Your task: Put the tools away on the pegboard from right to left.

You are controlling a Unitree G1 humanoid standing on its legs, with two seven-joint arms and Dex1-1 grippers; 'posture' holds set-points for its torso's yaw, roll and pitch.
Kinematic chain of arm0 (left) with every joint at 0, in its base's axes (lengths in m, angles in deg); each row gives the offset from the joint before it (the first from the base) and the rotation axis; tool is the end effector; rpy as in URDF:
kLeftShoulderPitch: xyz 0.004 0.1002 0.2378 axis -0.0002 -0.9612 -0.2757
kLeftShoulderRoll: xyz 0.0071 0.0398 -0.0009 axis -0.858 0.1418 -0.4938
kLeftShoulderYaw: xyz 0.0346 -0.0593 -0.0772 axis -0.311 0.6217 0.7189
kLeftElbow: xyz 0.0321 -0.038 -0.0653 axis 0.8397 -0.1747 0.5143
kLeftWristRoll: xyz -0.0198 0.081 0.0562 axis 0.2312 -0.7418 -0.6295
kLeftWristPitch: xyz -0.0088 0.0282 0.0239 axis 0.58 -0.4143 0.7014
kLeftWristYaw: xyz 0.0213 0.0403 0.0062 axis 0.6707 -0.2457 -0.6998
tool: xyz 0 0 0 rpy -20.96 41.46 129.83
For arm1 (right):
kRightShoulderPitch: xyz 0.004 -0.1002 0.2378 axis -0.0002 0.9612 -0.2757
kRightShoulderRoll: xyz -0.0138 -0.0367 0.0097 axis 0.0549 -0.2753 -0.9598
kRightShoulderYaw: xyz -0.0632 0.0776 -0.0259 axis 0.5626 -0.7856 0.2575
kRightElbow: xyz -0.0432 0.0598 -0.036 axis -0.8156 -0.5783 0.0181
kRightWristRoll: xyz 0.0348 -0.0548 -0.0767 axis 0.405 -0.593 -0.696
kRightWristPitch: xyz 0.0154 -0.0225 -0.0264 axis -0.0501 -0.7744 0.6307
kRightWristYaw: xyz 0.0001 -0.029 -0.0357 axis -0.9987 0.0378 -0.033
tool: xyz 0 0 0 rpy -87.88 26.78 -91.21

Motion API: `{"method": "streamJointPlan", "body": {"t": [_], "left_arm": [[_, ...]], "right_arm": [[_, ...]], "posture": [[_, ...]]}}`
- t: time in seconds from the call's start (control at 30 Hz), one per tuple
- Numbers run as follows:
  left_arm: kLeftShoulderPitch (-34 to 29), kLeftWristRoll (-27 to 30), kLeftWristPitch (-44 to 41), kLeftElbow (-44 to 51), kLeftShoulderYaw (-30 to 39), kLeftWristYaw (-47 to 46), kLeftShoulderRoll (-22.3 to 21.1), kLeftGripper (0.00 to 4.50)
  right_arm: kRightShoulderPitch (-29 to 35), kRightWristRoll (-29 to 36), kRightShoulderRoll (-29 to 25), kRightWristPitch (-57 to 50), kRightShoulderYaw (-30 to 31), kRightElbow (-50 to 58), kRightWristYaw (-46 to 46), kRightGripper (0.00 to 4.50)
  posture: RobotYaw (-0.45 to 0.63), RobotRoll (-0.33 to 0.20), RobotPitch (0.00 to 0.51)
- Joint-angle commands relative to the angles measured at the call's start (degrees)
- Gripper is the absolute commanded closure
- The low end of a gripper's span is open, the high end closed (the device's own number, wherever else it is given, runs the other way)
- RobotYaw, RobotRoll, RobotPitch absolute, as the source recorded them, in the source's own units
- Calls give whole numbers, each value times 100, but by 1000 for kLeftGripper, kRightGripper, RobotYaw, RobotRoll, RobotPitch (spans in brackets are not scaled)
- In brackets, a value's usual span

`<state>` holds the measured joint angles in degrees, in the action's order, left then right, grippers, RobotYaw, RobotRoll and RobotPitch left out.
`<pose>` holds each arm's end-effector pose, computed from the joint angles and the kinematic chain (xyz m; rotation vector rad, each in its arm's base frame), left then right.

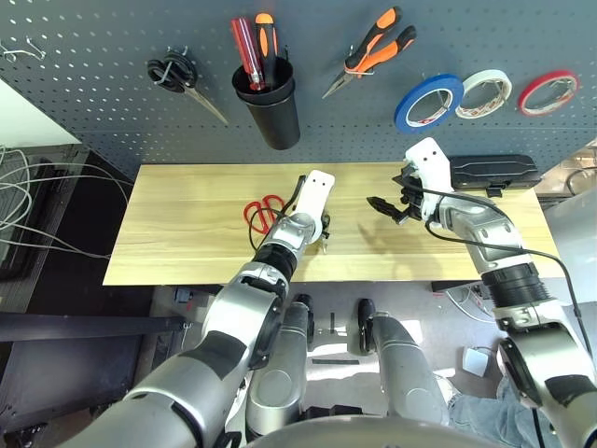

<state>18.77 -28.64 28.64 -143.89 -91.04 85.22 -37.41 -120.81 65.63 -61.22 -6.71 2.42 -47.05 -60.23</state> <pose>0.3249 0.1002 0.0520 0.2863 0.6620 -0.2858 0.3055 -0.1799 0.1217 -0.2636 0.3470 0.6726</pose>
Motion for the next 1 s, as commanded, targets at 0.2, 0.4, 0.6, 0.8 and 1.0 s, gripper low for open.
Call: {"method": "streamJointPlan", "body": {"t": [0.2, 0.4, 0.6, 0.8, 1.0], "left_arm": [[-1196, 215, 213, 2337, -62, 578, -355, 3928], [-3028, 568, 692, 5468, -114, 1471, -1046, 3945], [-3840, 1244, 1935, 6457, 193, 2149, -1330, 3945], [-3803, 1941, 2183, 7436, 220, 2475, -1267, 3946], [-3050, 2254, 1845, 7882, 409, 2137, -1175, 3946]], "right_arm": [[137, 51, -157, 149, -96, -31, -213, 0], [145, 150, -258, 259, -174, 7, -404, 0], [38, 215, -202, 432, -191, -47, -587, 0], [-89, 341, -59, 720, -221, -79, -830, 0], [-183, 361, 5, 1090, -166, -205, -1023, 0]], "posture": [[109, 0, 344], [121, 0, 338], [142, 0, 334], [145, 0, 336], [148, 0, 341]]}}
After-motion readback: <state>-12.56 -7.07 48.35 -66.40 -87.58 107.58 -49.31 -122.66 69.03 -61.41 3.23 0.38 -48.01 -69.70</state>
